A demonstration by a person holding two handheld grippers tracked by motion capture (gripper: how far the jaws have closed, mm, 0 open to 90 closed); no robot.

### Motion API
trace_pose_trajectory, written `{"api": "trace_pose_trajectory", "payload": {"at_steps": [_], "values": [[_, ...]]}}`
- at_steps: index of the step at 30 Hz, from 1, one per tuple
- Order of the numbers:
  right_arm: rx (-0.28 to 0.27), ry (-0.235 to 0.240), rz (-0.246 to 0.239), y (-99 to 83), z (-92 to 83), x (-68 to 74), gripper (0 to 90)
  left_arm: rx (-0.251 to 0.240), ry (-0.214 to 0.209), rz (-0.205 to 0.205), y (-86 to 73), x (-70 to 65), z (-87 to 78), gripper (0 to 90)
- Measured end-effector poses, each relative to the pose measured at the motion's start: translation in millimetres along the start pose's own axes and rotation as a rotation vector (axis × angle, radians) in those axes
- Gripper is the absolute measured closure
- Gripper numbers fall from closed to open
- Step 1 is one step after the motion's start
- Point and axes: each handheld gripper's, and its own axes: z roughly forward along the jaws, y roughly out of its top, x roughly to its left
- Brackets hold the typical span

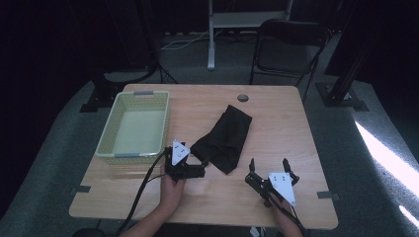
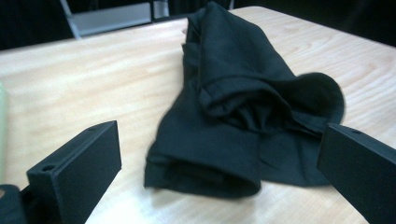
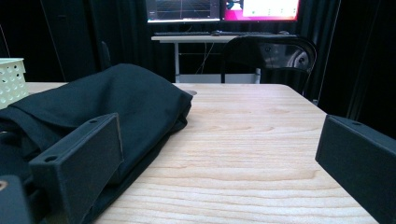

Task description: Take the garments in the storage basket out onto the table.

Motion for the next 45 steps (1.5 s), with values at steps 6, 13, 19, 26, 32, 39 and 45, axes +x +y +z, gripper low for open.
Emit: {"api": "trace_pose_trajectory", "payload": {"at_steps": [6, 13, 19, 26, 32, 39, 45], "values": [[0.0, 0.0, -0.001, 0.0, -0.1, 0.0, 0.1, 0.007, -0.025, 0.023, -18.5, 1.6, -8.3, 0.5], [-0.002, -0.001, -0.002, -0.1, -0.3, 0.4, 0.1, -0.023, -0.029, 0.047, -22.4, 2.7, -19.6, 0.5], [-0.004, 0.0, -0.004, -0.2, -0.4, 0.6, 0.1, -0.069, -0.043, 0.014, -32.3, 13.0, -37.1, 0.5], [-0.005, 0.0, -0.007, -0.3, -0.8, 1.0, 0.1, -0.064, -0.023, 0.027, -42.4, 24.0, -51.6, 0.5], [-0.006, -0.001, -0.007, -0.3, -0.9, 1.2, 0.1, -0.073, -0.03, 0.002, -50.7, 35.7, -61.7, 0.5], [-0.007, -0.003, -0.009, -0.4, -1.0, 1.3, 0.0, -0.082, -0.029, 0.004, -54.3, 43.4, -69.7, 0.5], [-0.007, -0.003, -0.008, -0.4, -0.9, 1.2, 0.1, -0.105, -0.035, 0.004, -58.7, 49.9, -78.0, 0.5]]}}
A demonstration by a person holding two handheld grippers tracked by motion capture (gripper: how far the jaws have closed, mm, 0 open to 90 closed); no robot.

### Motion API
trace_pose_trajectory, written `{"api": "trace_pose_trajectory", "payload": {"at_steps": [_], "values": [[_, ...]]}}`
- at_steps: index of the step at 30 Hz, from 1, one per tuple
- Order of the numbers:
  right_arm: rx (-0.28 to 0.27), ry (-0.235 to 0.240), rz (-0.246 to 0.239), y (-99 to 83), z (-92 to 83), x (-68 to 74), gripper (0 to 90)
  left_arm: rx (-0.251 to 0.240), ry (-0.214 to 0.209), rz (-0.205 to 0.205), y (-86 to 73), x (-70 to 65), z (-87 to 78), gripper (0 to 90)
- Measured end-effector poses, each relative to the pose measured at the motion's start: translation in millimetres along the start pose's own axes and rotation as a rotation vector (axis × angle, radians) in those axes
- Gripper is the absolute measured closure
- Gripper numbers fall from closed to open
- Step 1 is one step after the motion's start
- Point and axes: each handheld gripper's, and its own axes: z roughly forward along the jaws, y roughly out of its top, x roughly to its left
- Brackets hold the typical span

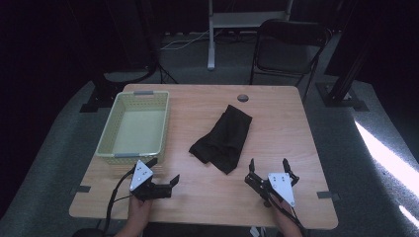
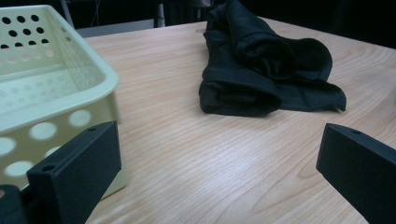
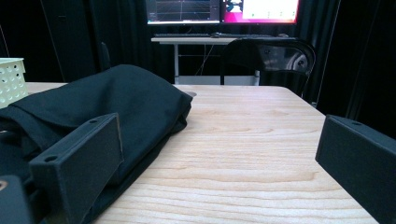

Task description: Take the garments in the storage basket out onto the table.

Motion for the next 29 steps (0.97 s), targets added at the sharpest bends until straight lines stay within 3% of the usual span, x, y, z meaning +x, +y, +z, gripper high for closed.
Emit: {"api": "trace_pose_trajectory", "payload": {"at_steps": [5, 7, 8, 14, 29], "values": [[-0.001, 0.0, -0.001, -0.1, -0.1, 0.1, 0.1, -0.011, 0.014, 0.023, -3.1, 3.5, -9.1, 0.5], [-0.001, 0.0, 0.0, 0.0, -0.1, 0.0, 0.1, -0.026, 0.007, 0.001, -4.5, 7.0, -12.6, 0.5], [0.0, 0.0, 0.0, 0.0, -0.1, 0.0, 0.1, -0.046, 0.009, -0.032, -5.6, 10.2, -14.9, 0.5], [-0.001, 0.0, -0.001, -0.1, -0.1, 0.0, 0.1, -0.041, 0.005, -0.061, -5.4, 12.7, -14.3, 0.5], [-0.005, -0.001, 0.001, -0.3, -0.5, -0.1, 0.1, -0.06, -0.007, -0.004, -5.7, 4.1, -14.7, 0.5]]}}
